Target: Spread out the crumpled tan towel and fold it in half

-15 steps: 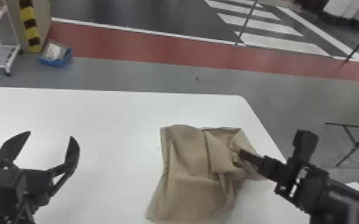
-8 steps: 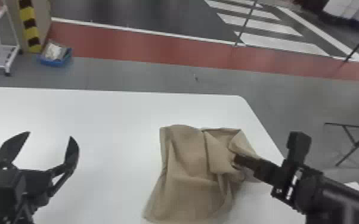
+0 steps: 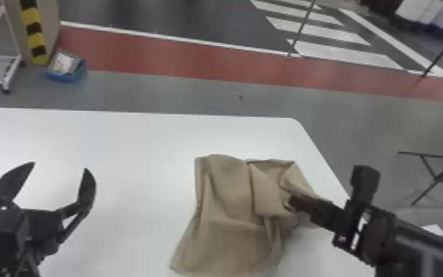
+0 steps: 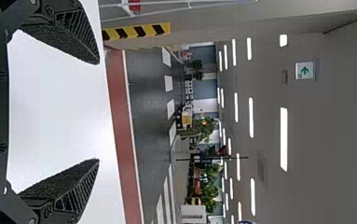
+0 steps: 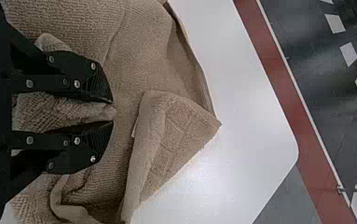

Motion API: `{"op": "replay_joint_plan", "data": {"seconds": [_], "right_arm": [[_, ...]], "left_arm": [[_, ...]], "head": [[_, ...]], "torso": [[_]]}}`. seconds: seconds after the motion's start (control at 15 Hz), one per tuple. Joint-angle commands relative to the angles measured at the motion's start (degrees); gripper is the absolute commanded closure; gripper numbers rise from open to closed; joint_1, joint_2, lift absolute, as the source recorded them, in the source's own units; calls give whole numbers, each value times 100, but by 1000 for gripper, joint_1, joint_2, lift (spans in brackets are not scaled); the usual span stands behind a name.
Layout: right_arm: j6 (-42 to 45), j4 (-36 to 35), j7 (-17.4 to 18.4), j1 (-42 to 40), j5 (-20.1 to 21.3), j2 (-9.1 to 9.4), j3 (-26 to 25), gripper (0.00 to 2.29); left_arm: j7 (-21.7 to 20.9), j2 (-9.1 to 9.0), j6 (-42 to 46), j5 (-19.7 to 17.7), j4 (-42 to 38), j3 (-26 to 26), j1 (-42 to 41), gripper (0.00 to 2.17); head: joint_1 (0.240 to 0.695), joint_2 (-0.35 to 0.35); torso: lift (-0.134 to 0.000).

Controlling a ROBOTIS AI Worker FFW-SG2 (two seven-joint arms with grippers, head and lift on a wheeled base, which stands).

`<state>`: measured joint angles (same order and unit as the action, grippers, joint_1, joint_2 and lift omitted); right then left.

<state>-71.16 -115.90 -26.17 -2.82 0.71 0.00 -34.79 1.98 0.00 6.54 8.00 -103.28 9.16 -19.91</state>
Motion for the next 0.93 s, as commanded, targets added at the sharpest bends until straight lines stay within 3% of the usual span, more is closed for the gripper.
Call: {"op": "replay_joint_plan", "data": {"seconds": [0.0,0.07,0.13,0.4,0.6,0.87], "right_arm": [[0,-37,-3,-8,-19,5,-2,940],[18,-37,-20,0,-1,5,-2,950],[0,-37,-55,18,-1,5,-11,1109],[158,-213,-73,-8,-98,5,-46,1139],[1424,-301,-170,-43,-590,5,-459,1139],[2690,112,-47,-43,-537,5,-828,1139]], "left_arm": [[-4,-15,0,0,10,-2,13,137],[4,-15,0,0,19,-2,22,137],[4,-15,0,0,19,-2,22,137],[4,-15,-18,-9,10,-11,31,137],[4,-15,-18,-26,-17,-11,22,137],[4,-15,-53,-53,-78,-2,-49,137]], "head": [[695,-346],[695,-346],[695,-345],[695,-342],[695,-342],[695,-350]], "torso": [[-124],[-124],[-124],[-124],[-124],[-124]]}}
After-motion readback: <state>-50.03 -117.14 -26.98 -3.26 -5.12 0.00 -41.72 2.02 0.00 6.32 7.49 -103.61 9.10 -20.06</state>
